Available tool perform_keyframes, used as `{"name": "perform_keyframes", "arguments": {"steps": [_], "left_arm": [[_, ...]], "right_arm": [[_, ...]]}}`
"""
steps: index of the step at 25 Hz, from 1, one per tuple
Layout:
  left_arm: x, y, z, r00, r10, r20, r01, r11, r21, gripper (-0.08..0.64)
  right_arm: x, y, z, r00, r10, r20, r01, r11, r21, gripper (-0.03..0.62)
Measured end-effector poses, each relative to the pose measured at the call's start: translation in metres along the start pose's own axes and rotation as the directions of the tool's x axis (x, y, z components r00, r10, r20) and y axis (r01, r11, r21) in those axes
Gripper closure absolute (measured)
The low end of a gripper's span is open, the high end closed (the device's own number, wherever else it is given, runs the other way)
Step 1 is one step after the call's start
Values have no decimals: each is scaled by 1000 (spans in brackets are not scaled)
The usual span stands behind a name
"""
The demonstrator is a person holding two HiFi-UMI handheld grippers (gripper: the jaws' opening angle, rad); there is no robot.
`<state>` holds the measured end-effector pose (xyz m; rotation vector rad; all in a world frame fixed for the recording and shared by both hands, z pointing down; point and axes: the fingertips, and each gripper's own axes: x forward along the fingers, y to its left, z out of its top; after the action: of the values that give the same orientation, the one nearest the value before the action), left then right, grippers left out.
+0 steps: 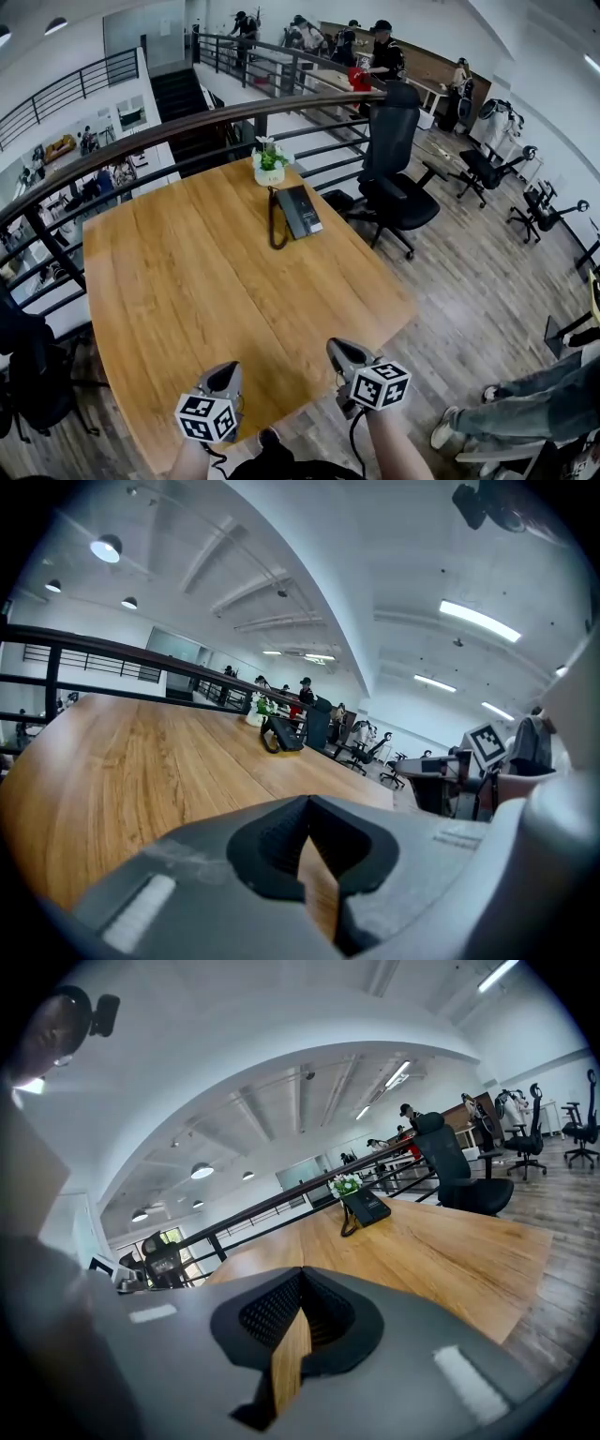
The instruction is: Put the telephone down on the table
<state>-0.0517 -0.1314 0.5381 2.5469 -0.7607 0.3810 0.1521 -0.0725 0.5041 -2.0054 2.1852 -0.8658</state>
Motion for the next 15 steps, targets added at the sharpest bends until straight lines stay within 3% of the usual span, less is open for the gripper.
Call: {"name": "perform_keyframes", "arguments": {"steps": [7,15], "left_arm": [[-9,-27,4,1000,4,22,-4,1000,29,558],[-57,-75,-4,1000,-4,31,3,999,48,558]], "right_arm": [[-27,8,-15,1000,16,-3,-16,1000,-2,594],[-85,33,-34,1000,32,0,-32,999,7,594]]}}
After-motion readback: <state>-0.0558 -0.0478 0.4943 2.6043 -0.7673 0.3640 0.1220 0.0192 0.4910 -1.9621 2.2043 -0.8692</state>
